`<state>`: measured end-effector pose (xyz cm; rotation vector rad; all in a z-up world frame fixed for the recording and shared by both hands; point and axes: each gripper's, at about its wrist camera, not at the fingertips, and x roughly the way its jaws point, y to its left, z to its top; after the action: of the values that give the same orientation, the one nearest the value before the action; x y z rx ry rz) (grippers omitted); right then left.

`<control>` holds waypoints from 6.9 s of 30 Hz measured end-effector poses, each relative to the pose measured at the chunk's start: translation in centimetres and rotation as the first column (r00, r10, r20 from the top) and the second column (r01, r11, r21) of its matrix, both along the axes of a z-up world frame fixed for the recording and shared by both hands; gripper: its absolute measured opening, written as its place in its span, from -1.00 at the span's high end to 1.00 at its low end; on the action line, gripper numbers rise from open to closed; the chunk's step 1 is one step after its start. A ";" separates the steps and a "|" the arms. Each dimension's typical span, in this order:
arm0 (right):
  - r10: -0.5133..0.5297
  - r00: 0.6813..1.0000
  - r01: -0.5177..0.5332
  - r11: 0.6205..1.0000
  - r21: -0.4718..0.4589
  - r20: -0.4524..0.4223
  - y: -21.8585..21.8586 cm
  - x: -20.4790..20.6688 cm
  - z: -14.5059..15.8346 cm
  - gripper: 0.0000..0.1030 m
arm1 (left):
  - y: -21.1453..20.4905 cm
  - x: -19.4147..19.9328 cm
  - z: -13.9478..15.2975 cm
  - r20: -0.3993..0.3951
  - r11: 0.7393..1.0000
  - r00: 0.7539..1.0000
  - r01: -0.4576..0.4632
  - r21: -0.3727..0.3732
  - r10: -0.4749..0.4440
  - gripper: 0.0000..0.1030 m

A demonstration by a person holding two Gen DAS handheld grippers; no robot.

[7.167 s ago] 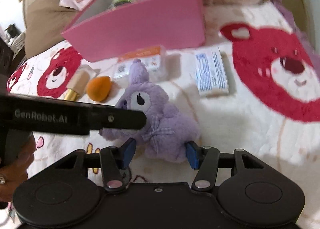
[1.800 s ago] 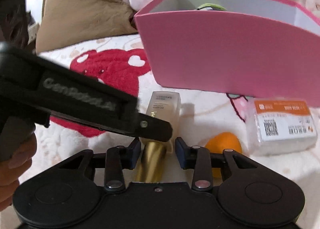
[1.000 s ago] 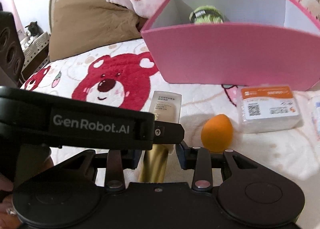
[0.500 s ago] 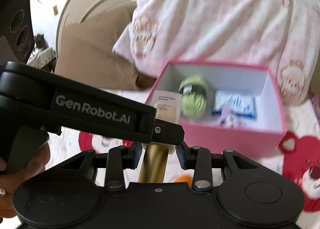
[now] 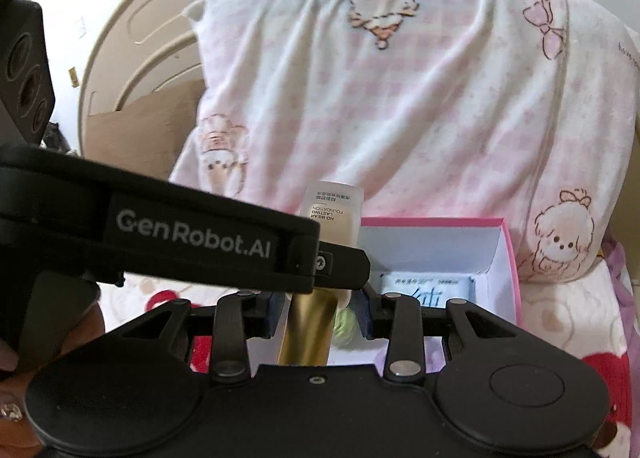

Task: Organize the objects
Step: 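Carry the gold-capped bottle with the left tool into the pink box, then open the left tool to release the bottle beside the yarn and withdraw, then lower the left tool onto the small white packet and grasp it, then lift the white packet off the blanket with the left tool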

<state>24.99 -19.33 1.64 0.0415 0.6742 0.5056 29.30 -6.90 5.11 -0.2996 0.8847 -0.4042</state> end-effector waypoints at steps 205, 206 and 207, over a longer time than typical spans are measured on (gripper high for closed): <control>0.142 0.909 -0.174 0.983 -0.048 -0.393 -14.6 -8.2 -15.2 0.06 | -7.5 -15.6 -21.7 -0.326 0.993 0.945 -0.070 -0.099 0.034 0.33; 0.149 0.909 -0.185 0.981 -0.057 -0.390 -14.4 -8.3 -15.3 0.05 | -7.3 -15.7 -21.9 -0.333 0.990 0.942 -0.088 -0.109 0.047 0.34; 0.154 0.913 -0.195 0.978 -0.072 -0.378 -14.1 -8.5 -15.3 0.01 | -7.1 -15.7 -22.0 -0.333 0.988 0.941 -0.104 -0.113 0.061 0.50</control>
<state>16.48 -33.45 -13.63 -0.0269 1.0836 0.6409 13.58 -14.03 -16.86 -0.5330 1.1714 -0.3381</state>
